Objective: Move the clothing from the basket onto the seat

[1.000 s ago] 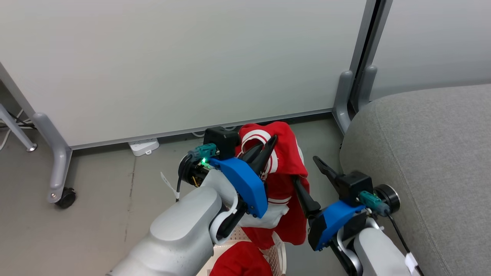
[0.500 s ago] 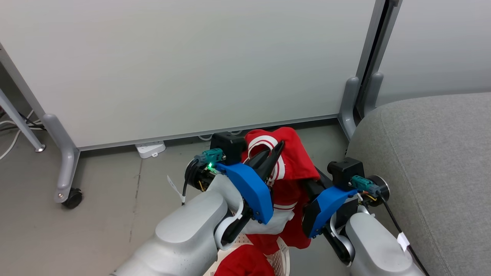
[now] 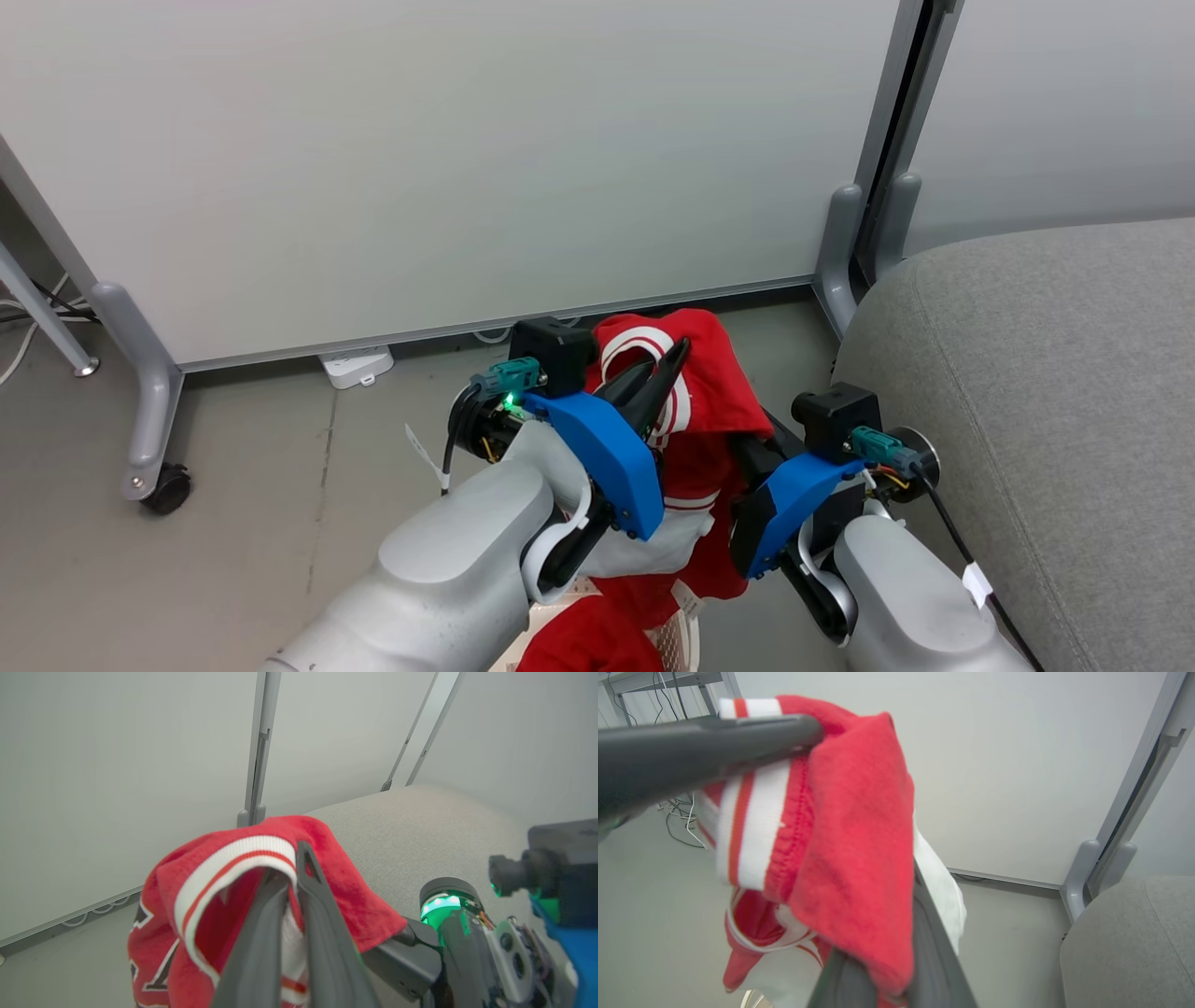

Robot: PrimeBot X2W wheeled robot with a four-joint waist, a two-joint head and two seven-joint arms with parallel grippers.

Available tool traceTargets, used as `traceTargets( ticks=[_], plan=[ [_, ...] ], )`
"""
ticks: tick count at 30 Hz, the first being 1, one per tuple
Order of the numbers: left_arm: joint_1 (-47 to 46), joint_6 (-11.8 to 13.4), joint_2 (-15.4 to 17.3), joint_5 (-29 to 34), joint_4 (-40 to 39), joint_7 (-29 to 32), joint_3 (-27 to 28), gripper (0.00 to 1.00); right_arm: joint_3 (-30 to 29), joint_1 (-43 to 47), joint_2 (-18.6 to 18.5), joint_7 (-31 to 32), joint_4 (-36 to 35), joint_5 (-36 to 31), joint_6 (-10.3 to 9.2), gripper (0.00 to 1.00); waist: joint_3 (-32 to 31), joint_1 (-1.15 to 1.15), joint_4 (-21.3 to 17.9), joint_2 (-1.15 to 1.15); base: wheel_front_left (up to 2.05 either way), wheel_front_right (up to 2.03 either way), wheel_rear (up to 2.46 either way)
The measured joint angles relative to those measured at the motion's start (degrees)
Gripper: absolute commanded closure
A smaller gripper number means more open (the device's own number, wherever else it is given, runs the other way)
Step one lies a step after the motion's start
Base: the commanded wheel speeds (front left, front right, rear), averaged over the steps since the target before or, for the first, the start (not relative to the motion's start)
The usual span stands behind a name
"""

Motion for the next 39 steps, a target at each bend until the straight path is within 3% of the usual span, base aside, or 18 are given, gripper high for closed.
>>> traceTargets(
  ticks=[12, 14, 15, 23, 39],
  plan=[
    [-1.0, 0.0, 0.0, -1.3, 0.7, -1.2, -1.3, 1.00, 0.2, -1.0, 0.0, -1.0, 1.5, 0.3, 0.00, 1.00, 0.3, 0.00, -0.2, 0.00, 0.00, 0.00, 0.00],
    [-1.1, -0.1, 0.0, -1.3, 0.5, -1.8, -1.3, 0.24, 0.2, -1.2, 0.0, -1.1, 1.6, 0.3, 0.00, 1.00, 0.4, 0.00, -0.2, 0.00, 0.00, 0.00, 0.00],
    [-1.1, -0.1, 0.0, -1.3, 0.5, -2.1, -1.3, 0.00, 0.2, -1.2, 0.0, -1.2, 1.7, 0.3, 0.01, 1.00, 0.4, 0.00, -0.2, 0.00, 0.00, 0.00, 0.00],
    [0.5, -0.4, 0.2, 1.5, 0.7, -3.4, 0.0, 0.00, -0.9, -1.2, 0.0, -1.9, 1.4, 0.6, 0.00, 1.00, 1.0, 0.00, 0.0, 0.00, 0.00, 0.00, 0.00],
    [22.4, -1.4, 6.9, 25.6, -16.5, -3.6, 21.6, 0.00, -6.9, -1.5, 0.0, -2.7, -0.1, -2.9, 0.00, 1.00, 2.8, 0.00, 1.4, 0.00, 0.00, 0.00, 0.00]
  ],
)
